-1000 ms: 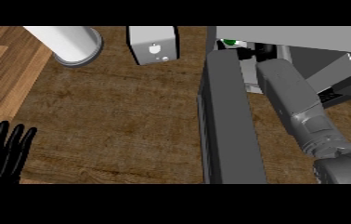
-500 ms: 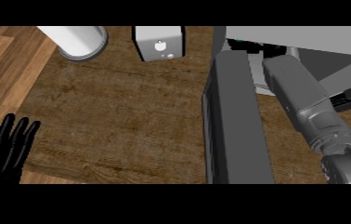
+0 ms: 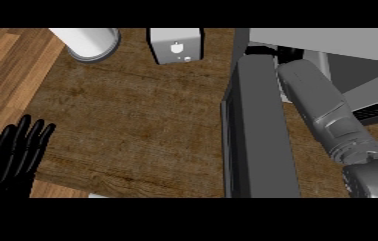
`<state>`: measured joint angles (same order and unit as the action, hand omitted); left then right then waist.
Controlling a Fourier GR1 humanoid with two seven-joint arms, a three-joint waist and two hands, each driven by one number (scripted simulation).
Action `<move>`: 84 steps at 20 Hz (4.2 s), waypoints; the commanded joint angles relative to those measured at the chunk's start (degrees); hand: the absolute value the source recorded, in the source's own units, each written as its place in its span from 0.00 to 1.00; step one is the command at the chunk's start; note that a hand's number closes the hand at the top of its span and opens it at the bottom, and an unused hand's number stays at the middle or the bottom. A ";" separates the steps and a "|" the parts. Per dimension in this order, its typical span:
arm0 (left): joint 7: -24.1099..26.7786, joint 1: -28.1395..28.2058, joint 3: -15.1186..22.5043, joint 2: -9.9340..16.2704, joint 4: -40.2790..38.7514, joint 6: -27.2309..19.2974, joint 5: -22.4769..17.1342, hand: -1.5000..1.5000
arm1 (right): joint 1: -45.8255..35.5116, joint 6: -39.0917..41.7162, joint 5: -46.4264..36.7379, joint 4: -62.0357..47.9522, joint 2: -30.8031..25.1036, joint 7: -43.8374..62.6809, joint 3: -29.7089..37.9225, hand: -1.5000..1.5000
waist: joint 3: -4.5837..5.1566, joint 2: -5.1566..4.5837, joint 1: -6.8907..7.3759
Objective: Pick up the milk, place it into the microwave and close the microwave
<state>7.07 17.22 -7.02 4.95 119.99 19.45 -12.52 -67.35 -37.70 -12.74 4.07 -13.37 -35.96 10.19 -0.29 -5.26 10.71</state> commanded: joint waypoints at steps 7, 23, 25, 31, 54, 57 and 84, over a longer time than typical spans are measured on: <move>0.00 -2.06 2.63 -1.58 -0.94 -1.24 2.68 0.00 | -0.58 9.50 2.87 -0.35 2.29 0.49 3.04 0.00 | -0.15 0.37 -0.34; -0.79 -2.35 8.13 -3.86 -0.41 -2.61 7.70 0.00 | 3.27 14.99 3.58 0.10 -1.08 -2.75 4.34 0.00 | -0.11 1.29 -2.05; -0.40 -1.44 8.66 -4.35 -1.00 -2.73 8.16 0.00 | 4.45 17.92 4.03 -0.22 -1.48 -3.21 4.76 0.00 | -0.07 1.63 -2.59; -0.24 -3.64 9.91 -4.92 -1.82 -4.44 8.70 0.00 | 6.17 20.18 4.92 0.60 0.01 -6.26 5.69 0.00 | -0.06 1.83 -3.62; -1.12 -8.90 17.01 -1.72 -12.35 2.40 11.35 1.00 | 20.13 38.58 8.09 2.72 3.05 -19.01 8.21 0.00 | 0.16 4.28 -8.89; 1.68 -7.56 20.31 -1.78 -13.81 2.68 15.63 1.00 | 21.14 38.83 8.10 4.23 3.26 -17.60 7.66 0.00 | 0.23 4.91 -9.68; 4.02 -31.21 44.91 -4.94 -50.56 -11.12 19.55 1.00 | 61.08 51.72 14.03 57.11 0.55 -9.16 -0.85 0.00 | 0.55 5.83 -14.62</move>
<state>12.33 -10.31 31.86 0.34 72.76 11.70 8.95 -11.92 13.38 -0.50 50.47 -13.21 -48.37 10.03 0.19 0.52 -3.12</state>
